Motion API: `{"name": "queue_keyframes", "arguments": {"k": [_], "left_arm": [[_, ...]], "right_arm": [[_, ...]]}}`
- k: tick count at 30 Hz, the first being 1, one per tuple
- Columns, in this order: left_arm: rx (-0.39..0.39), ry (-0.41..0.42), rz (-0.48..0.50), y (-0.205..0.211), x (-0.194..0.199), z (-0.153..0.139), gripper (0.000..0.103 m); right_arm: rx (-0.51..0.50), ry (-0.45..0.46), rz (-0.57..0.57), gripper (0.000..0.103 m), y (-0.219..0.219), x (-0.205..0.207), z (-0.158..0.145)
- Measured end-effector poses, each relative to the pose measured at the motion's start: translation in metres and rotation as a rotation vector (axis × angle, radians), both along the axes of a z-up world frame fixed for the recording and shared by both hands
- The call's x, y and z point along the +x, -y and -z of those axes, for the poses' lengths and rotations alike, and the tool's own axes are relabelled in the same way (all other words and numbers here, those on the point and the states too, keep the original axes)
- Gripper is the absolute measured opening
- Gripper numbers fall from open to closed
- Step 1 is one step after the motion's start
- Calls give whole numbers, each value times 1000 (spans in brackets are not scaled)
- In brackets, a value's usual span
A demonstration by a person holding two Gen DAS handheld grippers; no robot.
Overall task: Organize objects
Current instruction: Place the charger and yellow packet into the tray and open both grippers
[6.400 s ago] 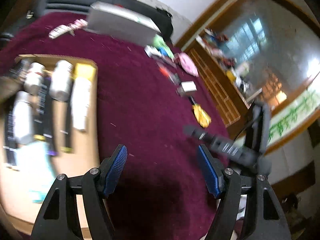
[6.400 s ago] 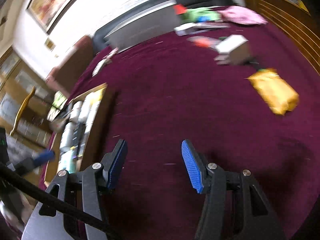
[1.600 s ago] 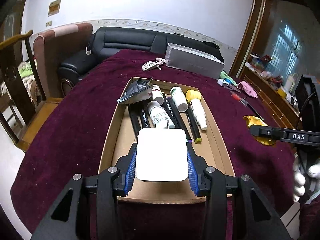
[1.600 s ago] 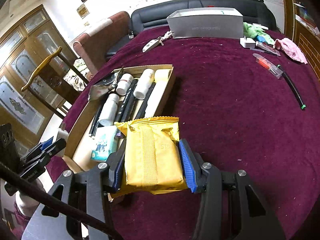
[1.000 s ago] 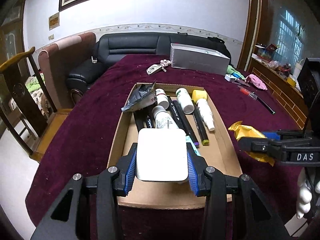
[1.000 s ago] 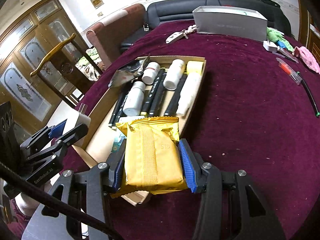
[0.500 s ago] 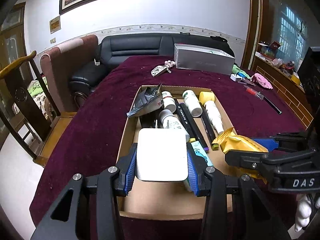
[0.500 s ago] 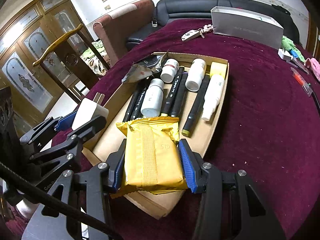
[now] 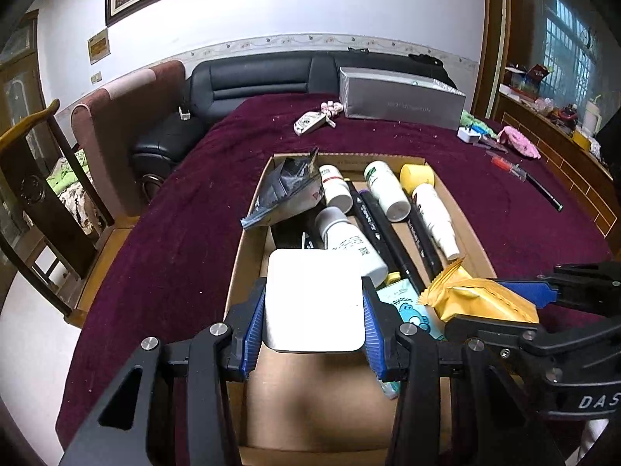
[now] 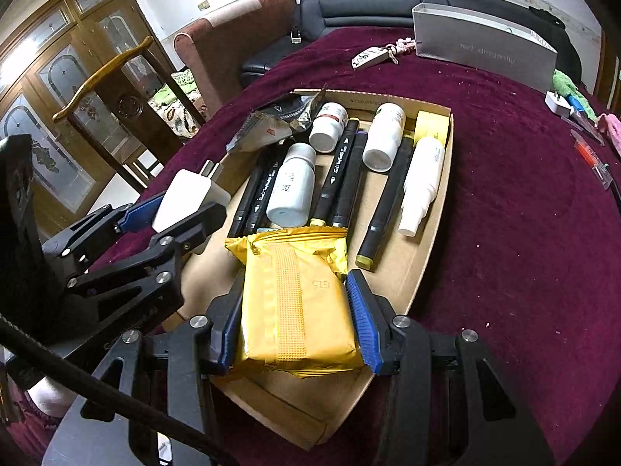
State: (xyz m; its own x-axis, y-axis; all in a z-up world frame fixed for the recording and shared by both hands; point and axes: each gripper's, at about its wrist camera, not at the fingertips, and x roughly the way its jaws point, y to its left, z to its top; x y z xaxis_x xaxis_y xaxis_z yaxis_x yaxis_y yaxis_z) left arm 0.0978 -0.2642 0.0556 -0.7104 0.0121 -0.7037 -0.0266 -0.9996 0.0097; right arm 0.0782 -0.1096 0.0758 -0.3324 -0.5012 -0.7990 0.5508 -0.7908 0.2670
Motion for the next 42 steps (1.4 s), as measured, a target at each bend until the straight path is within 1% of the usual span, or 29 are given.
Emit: {"name": "queue_keyframes", "arguments": {"k": [12,21,27,33,38,42], "left_arm": [[-7,49,-3,4,-12,14,39],[-8,80,-3,4,-19,23,39],[-4,84,-11,6,-23,25,39],[-1,84,-17,7,-24,27,40],[11,86,-18,7,-24,29,40],[16,89,-21,7,-25,28,40]], "right_arm": [[7,27,-6,48,3,-9,11],[34,29,-14,48,5,-8,21],[51,29,-16,48,4,-7,27],[73,-7,-18,48,5,-3,29],[123,-58,-36,48,11,6,30],[124,-56,-44,48,11,10,30]]}}
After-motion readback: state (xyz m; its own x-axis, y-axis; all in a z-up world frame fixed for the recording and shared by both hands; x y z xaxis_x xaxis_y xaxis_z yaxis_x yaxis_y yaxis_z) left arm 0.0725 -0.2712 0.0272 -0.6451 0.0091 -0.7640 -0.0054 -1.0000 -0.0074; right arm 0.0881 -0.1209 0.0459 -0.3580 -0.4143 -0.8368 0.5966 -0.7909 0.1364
